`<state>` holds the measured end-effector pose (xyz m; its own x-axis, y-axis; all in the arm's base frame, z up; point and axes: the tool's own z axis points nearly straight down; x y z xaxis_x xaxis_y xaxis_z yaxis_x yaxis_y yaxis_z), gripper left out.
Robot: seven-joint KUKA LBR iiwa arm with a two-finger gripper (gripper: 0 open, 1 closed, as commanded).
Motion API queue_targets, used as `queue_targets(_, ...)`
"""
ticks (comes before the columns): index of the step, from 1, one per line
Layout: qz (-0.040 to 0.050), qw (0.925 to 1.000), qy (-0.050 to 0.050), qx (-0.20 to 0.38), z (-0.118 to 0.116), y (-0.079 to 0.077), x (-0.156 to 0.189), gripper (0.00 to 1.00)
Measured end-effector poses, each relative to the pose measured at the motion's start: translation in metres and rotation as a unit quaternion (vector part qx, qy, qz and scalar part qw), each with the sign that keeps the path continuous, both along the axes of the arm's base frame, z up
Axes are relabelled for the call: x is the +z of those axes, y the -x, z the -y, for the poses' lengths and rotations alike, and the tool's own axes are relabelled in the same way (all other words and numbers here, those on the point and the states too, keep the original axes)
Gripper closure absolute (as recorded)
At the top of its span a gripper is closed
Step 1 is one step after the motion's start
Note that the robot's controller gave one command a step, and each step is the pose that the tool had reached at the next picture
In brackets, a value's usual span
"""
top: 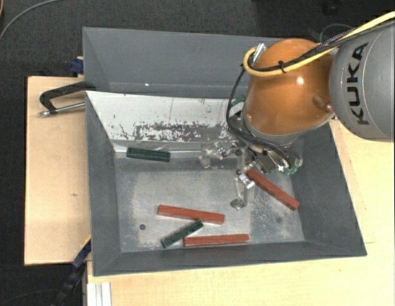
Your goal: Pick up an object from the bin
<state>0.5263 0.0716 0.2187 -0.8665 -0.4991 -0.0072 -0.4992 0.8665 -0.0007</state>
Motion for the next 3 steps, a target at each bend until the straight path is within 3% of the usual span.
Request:
queue_targets(1,-0.0051,0.9958,0.001,0.091,-0.016,0.03,-0.148,0.0)
queue_targets(2,0.0027,0.9969,0.001,0.078,0.01,-0.046,-0.147,0.0)
queue_targets(3,-0.0005,0.9968,0.0,0.08,0.008,-0.043,-0.148,1.0)
